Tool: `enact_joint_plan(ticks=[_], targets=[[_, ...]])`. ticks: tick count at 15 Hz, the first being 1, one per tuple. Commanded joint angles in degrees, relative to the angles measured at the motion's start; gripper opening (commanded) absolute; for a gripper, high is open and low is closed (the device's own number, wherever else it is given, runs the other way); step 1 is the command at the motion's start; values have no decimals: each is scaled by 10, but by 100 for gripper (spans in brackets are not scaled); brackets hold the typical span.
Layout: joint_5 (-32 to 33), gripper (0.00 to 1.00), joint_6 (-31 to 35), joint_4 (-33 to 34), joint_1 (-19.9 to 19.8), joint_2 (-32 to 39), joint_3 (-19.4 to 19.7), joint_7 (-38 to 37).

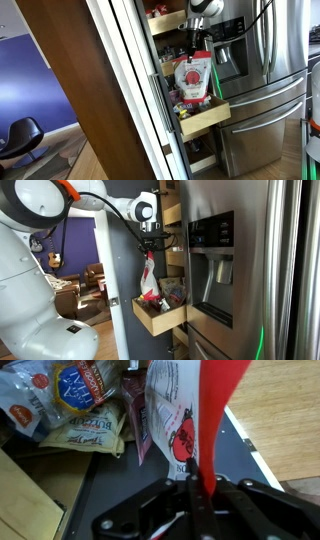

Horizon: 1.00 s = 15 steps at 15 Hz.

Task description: Move the white and red packet in the third drawer backwards.

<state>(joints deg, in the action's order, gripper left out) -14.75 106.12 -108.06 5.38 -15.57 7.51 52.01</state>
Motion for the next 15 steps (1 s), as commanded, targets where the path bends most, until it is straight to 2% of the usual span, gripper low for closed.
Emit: enact_joint_plan(ticks=[1,9,15], targets=[[3,1,-12,58,-20,1,-4,-32],[39,1,81,82,-58,12,3,-119],[76,1,147,74,-67,24,-2,-154]])
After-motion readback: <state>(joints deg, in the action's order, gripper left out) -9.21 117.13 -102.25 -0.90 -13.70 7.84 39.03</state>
